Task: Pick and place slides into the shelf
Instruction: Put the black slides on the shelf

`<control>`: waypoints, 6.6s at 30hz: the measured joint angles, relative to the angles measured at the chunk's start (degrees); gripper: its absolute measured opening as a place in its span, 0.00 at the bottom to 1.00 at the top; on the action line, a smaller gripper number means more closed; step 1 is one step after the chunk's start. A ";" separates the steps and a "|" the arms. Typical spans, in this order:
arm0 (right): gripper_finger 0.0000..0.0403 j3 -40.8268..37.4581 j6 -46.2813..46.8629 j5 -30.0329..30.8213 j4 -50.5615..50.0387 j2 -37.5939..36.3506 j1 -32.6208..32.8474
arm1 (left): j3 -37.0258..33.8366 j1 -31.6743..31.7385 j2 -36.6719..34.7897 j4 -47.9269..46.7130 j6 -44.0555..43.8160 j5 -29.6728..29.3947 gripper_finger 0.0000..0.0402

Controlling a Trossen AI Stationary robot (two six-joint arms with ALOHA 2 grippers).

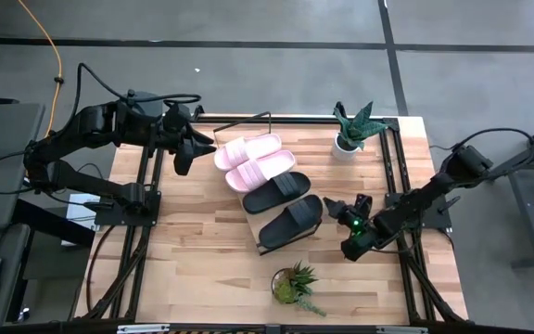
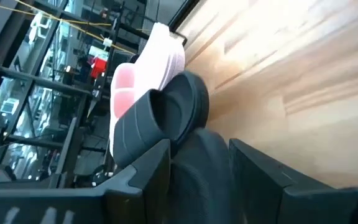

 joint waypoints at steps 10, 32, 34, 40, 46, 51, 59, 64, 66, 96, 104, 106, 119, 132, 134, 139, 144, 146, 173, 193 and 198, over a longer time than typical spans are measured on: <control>0.38 0.00 -21.19 -16.36 -4.17 -15.82 -1.07 | 0.00 0.00 0.00 -0.80 -0.02 -0.02 0.31; 0.38 -0.02 -59.61 -70.61 -3.21 -37.15 -32.42 | 0.00 0.00 0.00 -0.79 -1.47 0.01 0.32; 0.38 -0.02 -61.69 -75.00 -2.03 -35.35 -35.14 | 0.00 0.00 0.00 -1.01 -1.74 0.01 0.31; 0.38 -0.02 -66.06 -84.64 3.27 -29.00 -40.42 | 0.00 0.00 0.00 -2.95 -2.80 0.02 0.32; 0.38 -0.03 -69.34 -89.75 5.49 -22.76 -42.24 | 0.00 0.00 0.00 -4.80 -3.45 0.03 0.32; 0.38 -0.04 -70.45 -93.36 11.65 -17.44 -44.06 | 0.00 0.00 0.00 -5.11 -3.89 0.03 0.31; 0.38 -0.07 -72.11 -96.21 14.40 -11.89 -44.80 | 0.00 0.00 0.00 -5.24 -3.93 0.02 0.32; 0.38 -0.07 -72.45 -97.26 14.84 -10.61 -44.80 | 0.00 0.00 0.00 -5.25 -3.93 -0.02 0.32; 0.38 -0.07 -72.59 -97.40 14.75 -9.81 -44.80 | 0.00 0.00 0.00 -5.25 -3.89 -0.37 0.32; 0.01 -0.07 -72.65 -97.77 25.66 -3.63 -44.73 | 0.00 0.00 0.00 -5.55 -2.91 -0.41 0.31; 0.01 -0.07 -70.77 -97.15 26.33 -4.45 -44.73 | 0.00 0.00 0.00 -5.55 -2.79 -0.42 0.32; 0.00 -0.07 -70.46 -95.88 26.16 -5.68 -44.67 | 0.00 0.00 0.00 -5.55 -2.78 -0.43 0.32; 0.00 -0.07 -62.28 -83.35 22.01 -10.76 -38.24 | 0.00 0.00 0.00 -5.62 -2.14 -0.43 0.31; 0.00 -0.07 -55.84 -72.63 23.42 -10.76 -32.89 | 0.00 0.00 0.00 -5.62 -1.73 -0.44 0.32; 0.00 -0.07 -55.68 -72.45 23.41 -10.76 -32.68 | 0.00 0.00 0.00 -5.60 -1.73 -0.43 0.32; 0.00 -0.07 -54.56 -72.05 23.40 -10.74 -31.50 | 0.00 0.00 0.00 -5.62 -1.71 -0.43 0.32; 0.00 -0.07 -54.33 -71.65 22.33 -10.71 -31.18 | 0.00 0.00 0.00 -5.62 -1.64 -0.43 0.32; 0.00 -0.07 -54.33 -71.65 22.03 -10.56 -31.20 | 0.00 0.00 0.00 -5.62 -1.38 -0.43 0.31; 0.16 -0.07 -54.82 -72.24 23.82 -8.84 -31.20 | 0.00 0.00 0.00 -5.68 -1.31 -0.41 0.32; 0.26 -0.07 -52.98 -68.94 21.22 -8.84 -31.18 | 0.00 0.00 0.00 -5.68 -1.40 -0.39 0.32; 0.26 -0.07 -52.83 -67.00 21.22 -8.84 -29.92 | 0.00 0.00 0.00 -5.68 -1.40 -0.39 0.32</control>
